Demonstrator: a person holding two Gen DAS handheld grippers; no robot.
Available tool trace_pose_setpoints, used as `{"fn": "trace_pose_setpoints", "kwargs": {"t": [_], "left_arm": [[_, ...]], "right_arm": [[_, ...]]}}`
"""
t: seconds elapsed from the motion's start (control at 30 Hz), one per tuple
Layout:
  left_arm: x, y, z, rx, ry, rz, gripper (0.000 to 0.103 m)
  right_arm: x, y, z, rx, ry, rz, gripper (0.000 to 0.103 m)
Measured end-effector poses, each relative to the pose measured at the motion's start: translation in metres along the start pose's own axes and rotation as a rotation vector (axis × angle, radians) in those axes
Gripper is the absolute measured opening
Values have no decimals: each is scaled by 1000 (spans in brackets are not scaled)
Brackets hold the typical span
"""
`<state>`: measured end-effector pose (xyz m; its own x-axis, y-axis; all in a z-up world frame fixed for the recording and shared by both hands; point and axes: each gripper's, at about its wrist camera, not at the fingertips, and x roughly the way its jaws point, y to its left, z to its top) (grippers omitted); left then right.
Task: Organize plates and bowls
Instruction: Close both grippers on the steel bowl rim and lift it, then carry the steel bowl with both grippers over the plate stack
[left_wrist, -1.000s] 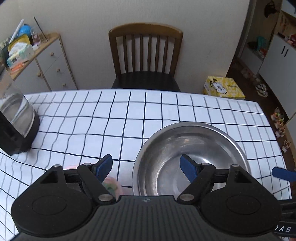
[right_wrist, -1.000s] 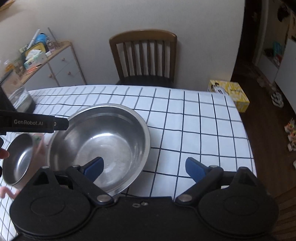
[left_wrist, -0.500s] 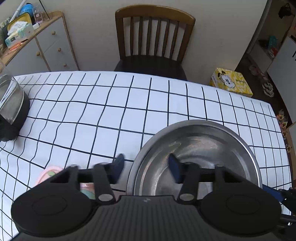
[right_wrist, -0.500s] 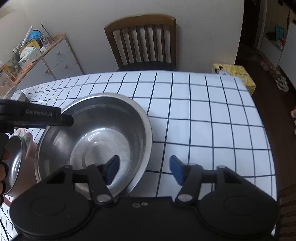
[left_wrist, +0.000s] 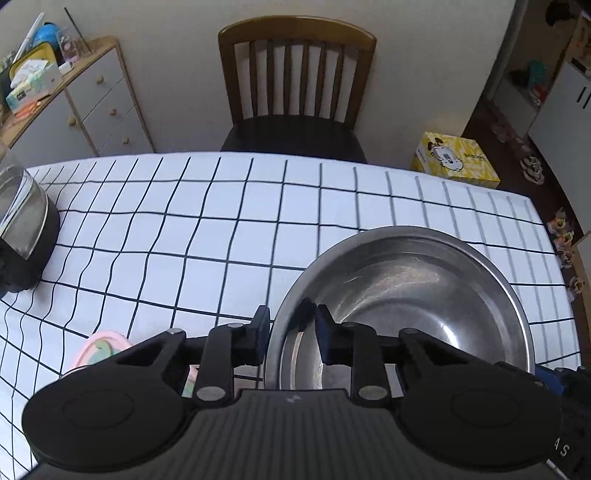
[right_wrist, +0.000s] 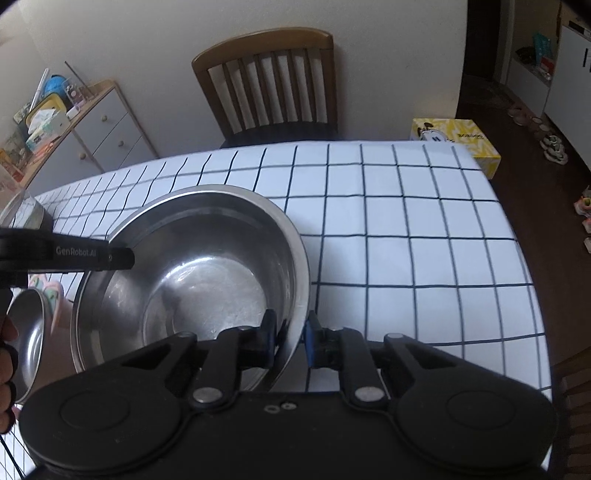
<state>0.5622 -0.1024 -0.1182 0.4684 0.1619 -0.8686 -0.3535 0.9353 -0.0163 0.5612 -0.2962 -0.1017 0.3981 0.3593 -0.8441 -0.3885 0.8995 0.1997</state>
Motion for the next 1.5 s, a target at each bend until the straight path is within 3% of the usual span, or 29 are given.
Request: {"fn": "trace_pose_setpoints", "kwargs": {"t": [0.33, 0.7, 1.03, 1.5], "left_arm": [[-59, -22, -5, 43, -41, -38, 25], [-136, -33, -55, 95, -49, -79, 25], [-192, -30, -118, 175, -40, -113, 25], [-238, -13, -210, 256, 13, -177, 25]], "right_arm": [[-53, -17, 1, 34, -31, -5, 15], [-122, -25, -24, 40, -35, 2, 15], [-170, -15, -72, 48, -35, -15, 15], [-220, 4, -159, 73, -11, -45, 15]]}}
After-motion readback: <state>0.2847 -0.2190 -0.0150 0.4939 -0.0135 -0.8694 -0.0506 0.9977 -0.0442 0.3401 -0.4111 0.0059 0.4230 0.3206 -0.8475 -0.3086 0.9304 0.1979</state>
